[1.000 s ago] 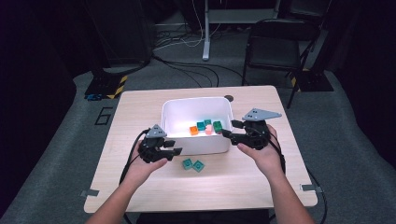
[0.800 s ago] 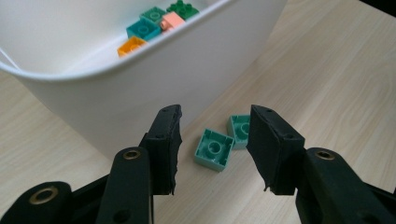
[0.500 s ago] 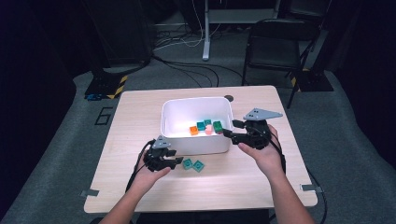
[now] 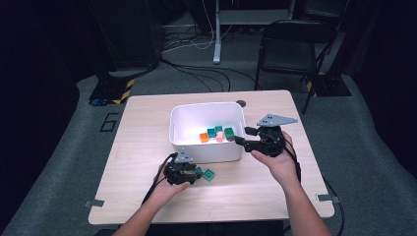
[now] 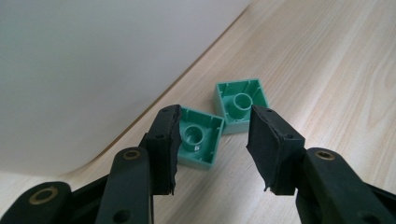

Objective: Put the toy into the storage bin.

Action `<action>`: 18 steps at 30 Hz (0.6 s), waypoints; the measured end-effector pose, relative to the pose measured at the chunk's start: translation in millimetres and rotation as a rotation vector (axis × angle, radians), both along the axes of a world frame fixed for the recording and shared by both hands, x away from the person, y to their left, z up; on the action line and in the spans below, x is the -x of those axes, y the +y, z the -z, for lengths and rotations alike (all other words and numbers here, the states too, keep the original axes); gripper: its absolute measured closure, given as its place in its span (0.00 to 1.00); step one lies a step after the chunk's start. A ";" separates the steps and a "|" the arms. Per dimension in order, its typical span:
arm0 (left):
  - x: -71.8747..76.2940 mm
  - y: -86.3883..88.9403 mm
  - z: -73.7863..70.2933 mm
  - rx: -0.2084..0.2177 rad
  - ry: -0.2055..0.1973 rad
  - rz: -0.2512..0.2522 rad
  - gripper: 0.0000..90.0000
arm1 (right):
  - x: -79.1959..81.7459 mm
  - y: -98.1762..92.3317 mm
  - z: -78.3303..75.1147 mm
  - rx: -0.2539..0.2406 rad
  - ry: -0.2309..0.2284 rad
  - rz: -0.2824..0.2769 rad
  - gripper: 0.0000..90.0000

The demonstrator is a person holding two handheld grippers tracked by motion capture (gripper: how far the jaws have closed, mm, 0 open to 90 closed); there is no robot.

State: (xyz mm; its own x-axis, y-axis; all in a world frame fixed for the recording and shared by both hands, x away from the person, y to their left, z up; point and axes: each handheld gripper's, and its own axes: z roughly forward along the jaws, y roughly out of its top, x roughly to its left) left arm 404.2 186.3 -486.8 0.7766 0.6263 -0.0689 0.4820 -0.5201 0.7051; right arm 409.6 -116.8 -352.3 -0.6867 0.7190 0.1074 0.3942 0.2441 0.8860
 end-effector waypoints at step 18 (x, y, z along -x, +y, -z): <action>8.4 -11.5 10.4 -0.026 0.014 0.030 0.55 | -0.2 -1.5 -0.2 -0.012 0.005 -0.004 0.50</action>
